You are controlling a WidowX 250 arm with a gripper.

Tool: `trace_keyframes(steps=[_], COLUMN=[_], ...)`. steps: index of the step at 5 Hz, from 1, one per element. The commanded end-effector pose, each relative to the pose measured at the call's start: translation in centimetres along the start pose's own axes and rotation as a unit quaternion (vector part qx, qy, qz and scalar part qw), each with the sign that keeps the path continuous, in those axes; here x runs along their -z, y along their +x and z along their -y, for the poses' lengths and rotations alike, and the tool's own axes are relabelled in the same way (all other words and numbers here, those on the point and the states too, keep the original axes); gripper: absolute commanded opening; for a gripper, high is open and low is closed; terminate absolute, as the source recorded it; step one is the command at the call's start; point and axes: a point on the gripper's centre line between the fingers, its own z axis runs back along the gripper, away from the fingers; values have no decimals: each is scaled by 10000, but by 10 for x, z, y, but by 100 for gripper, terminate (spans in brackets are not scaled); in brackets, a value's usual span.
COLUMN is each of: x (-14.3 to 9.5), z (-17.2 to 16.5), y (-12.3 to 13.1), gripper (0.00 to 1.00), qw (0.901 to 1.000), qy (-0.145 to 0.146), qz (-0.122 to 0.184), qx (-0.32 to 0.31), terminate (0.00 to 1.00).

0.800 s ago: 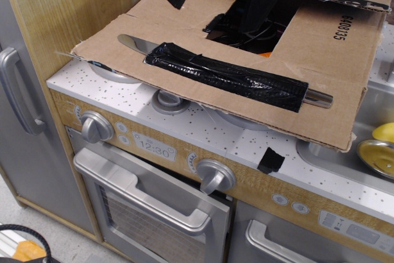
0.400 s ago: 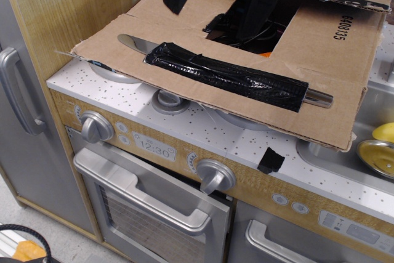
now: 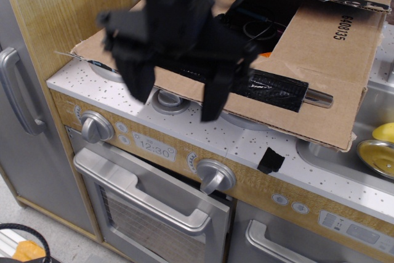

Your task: Close large4fbox flaps

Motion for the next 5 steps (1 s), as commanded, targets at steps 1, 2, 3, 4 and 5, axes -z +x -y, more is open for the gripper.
trace_keyframes(steps=[1,2,3,4,5], x=[30,50,58,60,42], z=[-1,-4,-5,-7,-5], y=[10,15,23,35,49], gripper=[100,100,100,100,100], qw=[9987,9969,9953,9945,9938], qy=[-406,-572,-531,-534,-316], qz=[303,475,680,652,603], qx=[114,251,437,615,876], terminate=[0,0,0,0,0])
